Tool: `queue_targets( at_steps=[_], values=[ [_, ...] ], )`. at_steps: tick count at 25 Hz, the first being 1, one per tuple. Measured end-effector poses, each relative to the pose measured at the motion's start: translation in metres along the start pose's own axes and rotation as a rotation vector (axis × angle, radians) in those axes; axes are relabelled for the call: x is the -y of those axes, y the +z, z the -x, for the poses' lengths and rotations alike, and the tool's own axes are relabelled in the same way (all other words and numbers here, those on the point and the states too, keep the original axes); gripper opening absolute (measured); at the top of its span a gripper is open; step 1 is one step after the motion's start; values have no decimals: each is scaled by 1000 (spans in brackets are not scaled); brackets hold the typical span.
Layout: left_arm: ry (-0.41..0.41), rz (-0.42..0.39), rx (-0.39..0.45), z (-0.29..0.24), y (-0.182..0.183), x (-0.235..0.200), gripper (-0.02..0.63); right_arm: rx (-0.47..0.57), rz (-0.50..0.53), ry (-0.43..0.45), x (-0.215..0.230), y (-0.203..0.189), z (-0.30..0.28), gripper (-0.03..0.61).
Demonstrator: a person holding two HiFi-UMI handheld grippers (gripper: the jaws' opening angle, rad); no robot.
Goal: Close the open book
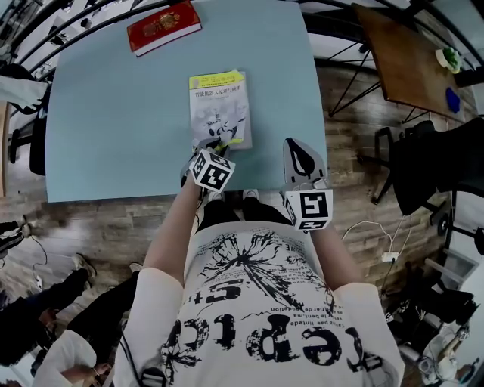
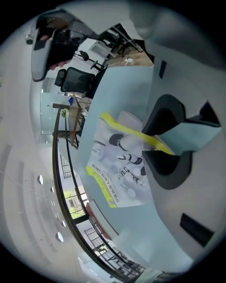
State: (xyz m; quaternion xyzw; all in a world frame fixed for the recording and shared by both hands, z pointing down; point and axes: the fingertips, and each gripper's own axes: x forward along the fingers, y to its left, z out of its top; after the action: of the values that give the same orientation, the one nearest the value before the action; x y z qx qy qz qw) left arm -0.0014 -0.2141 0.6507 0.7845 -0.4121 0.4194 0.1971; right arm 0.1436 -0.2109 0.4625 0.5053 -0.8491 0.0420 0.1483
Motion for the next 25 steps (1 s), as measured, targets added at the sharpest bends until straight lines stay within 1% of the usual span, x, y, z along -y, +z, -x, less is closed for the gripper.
queue_targets(
  at_steps=[2,3,6,10,13,15,18,21,25],
  values=[
    [-66,17,-4,0,-1,7,180,1,5,1,-3,1,-1,11],
    [-81,24,-1,1,0,9,186,0,6,1,-4,1,-2,11],
    [-86,34,24,5,4,11,186,1,9,-1,-6,4,-4,11],
    [-93,56,108,24,22,9,183,12,13,-3,-8,10,-6,11],
    [-64,86,195,46,44,-5,137,24,15,-2,-10,19,-10,11],
    [-34,106,265,65,62,-19,89,30,17,4,-14,27,-14,11],
    [2,134,371,99,89,-39,43,37,18,17,-20,39,-21,11],
    [30,139,483,136,114,-56,26,56,18,24,-25,52,-28,11],
    [71,135,630,193,139,-75,21,87,20,39,-34,73,-34,9]
  ],
)
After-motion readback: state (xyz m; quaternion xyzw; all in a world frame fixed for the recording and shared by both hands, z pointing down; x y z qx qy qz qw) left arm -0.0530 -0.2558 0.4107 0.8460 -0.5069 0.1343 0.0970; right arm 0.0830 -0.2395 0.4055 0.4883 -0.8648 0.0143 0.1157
